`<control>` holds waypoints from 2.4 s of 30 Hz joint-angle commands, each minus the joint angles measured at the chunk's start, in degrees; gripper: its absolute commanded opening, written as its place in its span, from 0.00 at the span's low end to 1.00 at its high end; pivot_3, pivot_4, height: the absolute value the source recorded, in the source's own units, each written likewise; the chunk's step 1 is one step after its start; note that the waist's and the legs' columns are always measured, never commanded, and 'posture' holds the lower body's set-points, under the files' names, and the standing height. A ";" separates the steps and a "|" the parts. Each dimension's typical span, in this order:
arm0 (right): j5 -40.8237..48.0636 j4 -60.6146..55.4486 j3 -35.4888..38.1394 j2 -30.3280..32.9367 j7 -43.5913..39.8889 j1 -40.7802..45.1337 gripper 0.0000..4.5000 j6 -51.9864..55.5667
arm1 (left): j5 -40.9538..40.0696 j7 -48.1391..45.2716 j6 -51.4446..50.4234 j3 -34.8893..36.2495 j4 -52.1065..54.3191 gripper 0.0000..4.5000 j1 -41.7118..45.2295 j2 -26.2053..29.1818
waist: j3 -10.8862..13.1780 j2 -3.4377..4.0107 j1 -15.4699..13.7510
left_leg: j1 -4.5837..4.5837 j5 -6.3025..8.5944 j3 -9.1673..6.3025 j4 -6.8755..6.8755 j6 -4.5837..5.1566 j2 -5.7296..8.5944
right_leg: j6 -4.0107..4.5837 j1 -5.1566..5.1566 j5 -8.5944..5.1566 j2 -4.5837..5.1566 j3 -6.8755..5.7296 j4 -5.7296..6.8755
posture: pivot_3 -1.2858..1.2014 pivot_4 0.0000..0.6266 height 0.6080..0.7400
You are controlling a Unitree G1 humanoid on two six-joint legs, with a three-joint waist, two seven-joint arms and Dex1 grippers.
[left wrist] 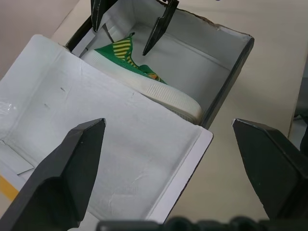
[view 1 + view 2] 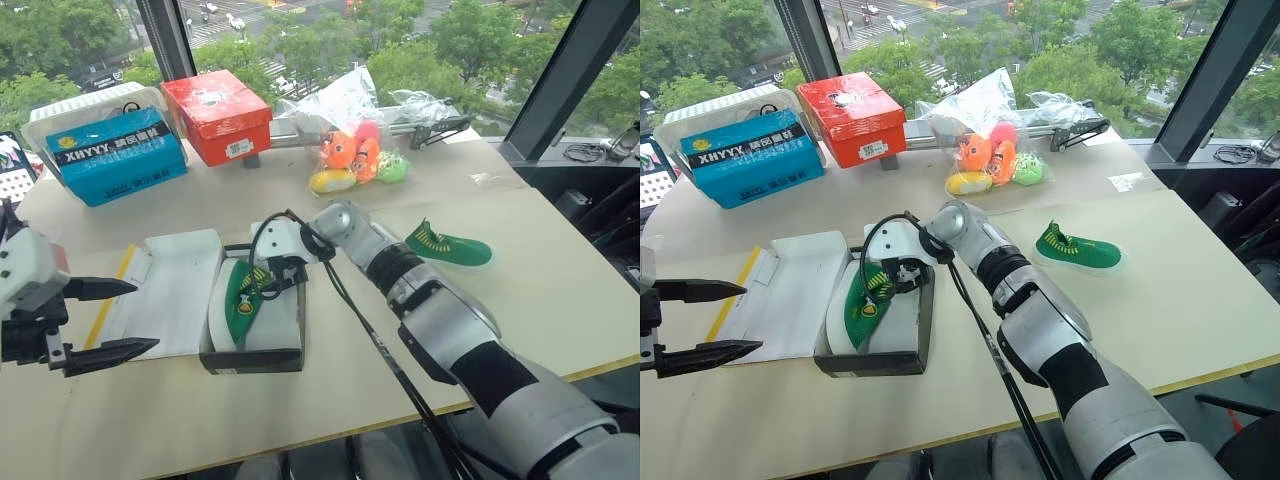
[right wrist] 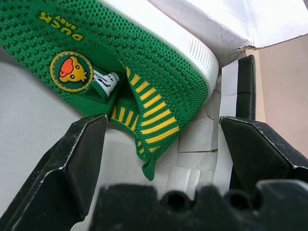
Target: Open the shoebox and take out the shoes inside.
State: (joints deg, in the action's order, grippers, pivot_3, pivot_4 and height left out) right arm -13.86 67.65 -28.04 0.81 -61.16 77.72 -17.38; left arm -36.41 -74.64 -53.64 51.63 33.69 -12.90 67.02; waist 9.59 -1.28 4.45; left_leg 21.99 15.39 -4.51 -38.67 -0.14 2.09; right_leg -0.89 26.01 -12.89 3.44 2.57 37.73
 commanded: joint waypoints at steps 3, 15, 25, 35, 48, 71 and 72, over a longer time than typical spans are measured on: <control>-3.42 1.70 -0.53 -1.62 3.15 -1.19 0.99 0.42 | -1.02 0.48 0.49 0.22 0.06 1.00 1.29 0.90 | -0.01 0.00 0.27 | -0.02 0.00 0.00 0.00 -0.01 0.00 | 0.00 0.00 0.00 0.00 0.00 0.03 | 0.52 0.24 1.00; -12.00 6.33 -4.55 -2.18 13.58 -2.78 0.45 2.78 | -1.34 1.04 0.80 -0.43 -0.14 1.00 1.61 1.02 | -0.08 -0.08 1.01 | -2.25 -0.01 -0.01 0.27 0.01 -0.04 | 0.04 -2.24 -0.05 -0.07 -0.09 -0.32 | 0.52 0.24 1.00; -10.34 4.75 -1.74 -2.75 13.99 -2.46 0.00 2.27 | -1.76 1.90 1.69 -2.51 -0.88 1.00 2.82 1.30 | -0.13 -0.15 1.14 | -2.62 0.02 -0.01 0.87 -0.03 -0.12 | 0.11 -2.46 -0.08 -0.13 -0.08 -0.64 | 0.52 0.24 1.00; 4.23 -8.37 9.17 -2.57 -4.18 -4.41 0.00 4.95 | -1.39 1.96 2.65 -3.49 -1.34 1.00 2.73 1.36 | -0.11 -0.31 1.27 | -1.69 0.06 0.00 0.89 -0.08 -0.17 | 0.14 -1.56 -0.07 -0.11 -0.10 -0.66 | 0.52 0.24 1.00; 17.66 -37.64 12.70 2.38 -15.52 -11.00 0.00 25.10 | -1.02 1.76 5.11 -6.48 -3.75 1.00 4.67 2.55 | -0.08 -0.34 0.97 | -0.79 0.04 0.00 0.83 -0.15 -0.17 | 0.16 -0.66 -0.05 -0.03 -0.13 -0.58 | 0.52 0.24 1.00; 32.37 -53.75 26.87 13.91 -5.07 -2.53 0.00 42.93 | -2.31 1.99 7.94 -16.08 -6.54 1.00 10.92 3.74 | -0.08 -0.34 0.64 | -0.54 0.03 0.01 0.83 -0.14 -0.16 | 0.16 -0.41 -0.05 0.02 -0.12 -0.57 | 0.52 0.24 1.00; 31.76 -54.75 27.45 17.10 -5.00 -2.66 0.00 43.36 | -2.35 2.11 8.53 -17.83 -7.01 1.00 11.96 3.65 | -0.09 -0.35 0.42 | -0.42 0.03 0.01 0.81 -0.14 -0.14 | 0.16 -0.28 -0.04 0.03 -0.13 -0.55 | 0.52 0.24 1.00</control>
State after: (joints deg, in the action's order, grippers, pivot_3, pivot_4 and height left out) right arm 16.84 16.61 -4.63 14.39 -67.22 72.98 25.14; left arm -38.42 -72.80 -46.42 34.73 27.13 -2.05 69.95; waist 9.50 -1.62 4.87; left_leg 21.82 15.41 -4.50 -37.91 -0.28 1.96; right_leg -0.73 25.97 -12.93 3.48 2.44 37.20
